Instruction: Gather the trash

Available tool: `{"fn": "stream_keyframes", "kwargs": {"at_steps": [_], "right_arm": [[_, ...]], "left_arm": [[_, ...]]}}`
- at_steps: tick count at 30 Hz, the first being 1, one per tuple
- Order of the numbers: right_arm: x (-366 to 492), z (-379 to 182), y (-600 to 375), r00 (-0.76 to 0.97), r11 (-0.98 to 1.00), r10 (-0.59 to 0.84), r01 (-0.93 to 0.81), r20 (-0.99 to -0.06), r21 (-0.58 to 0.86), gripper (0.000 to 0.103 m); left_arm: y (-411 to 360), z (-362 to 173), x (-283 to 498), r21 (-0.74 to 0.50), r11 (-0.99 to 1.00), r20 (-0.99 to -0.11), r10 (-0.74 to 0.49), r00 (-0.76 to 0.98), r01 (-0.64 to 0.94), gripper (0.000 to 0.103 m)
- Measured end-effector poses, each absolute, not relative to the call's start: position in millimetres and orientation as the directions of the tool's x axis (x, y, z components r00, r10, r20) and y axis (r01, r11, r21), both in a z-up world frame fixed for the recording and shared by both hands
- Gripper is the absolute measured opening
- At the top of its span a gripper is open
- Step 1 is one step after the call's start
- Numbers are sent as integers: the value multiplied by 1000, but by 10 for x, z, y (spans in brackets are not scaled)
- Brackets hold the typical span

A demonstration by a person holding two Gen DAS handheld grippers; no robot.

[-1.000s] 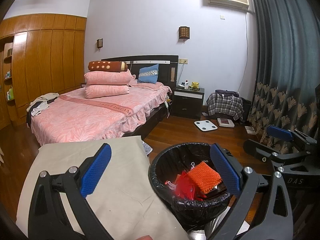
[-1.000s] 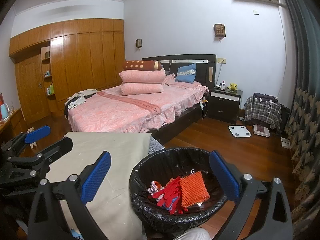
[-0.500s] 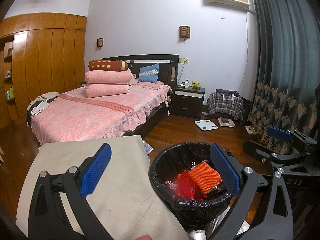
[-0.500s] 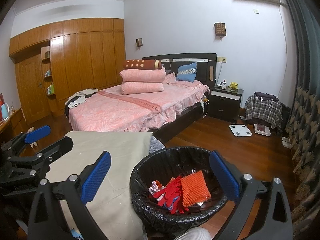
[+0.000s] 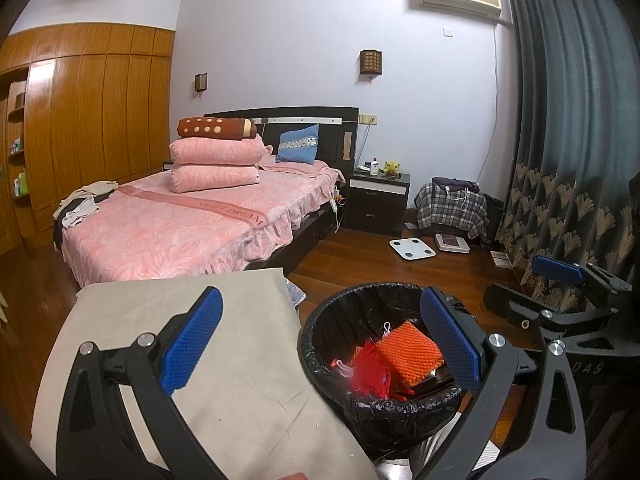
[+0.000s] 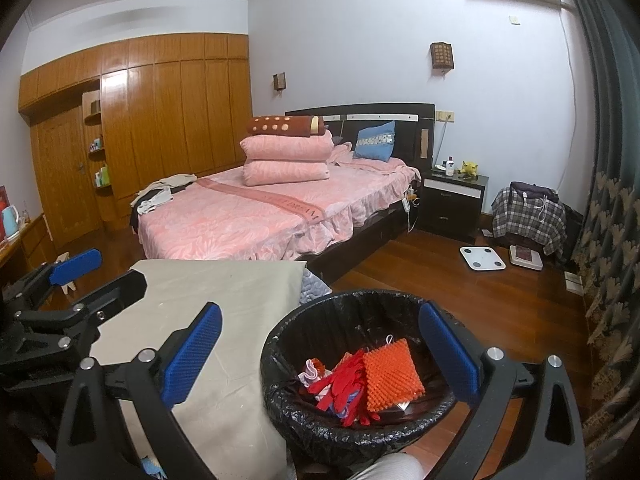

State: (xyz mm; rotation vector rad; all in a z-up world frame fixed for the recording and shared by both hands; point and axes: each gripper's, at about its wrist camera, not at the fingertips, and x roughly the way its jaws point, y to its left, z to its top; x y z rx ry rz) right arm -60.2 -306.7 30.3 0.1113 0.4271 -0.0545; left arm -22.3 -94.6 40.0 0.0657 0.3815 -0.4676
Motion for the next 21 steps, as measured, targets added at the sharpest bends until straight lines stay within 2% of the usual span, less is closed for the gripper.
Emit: {"fn": "stream_keyframes", "kwargs": {"at_steps": [21], "right_arm": [[-545, 283, -3060, 905, 992, -28, 76, -424, 96, 97]], "left_arm": [[-937, 280, -246, -37, 894, -391, -424, 817, 446, 96]]}}
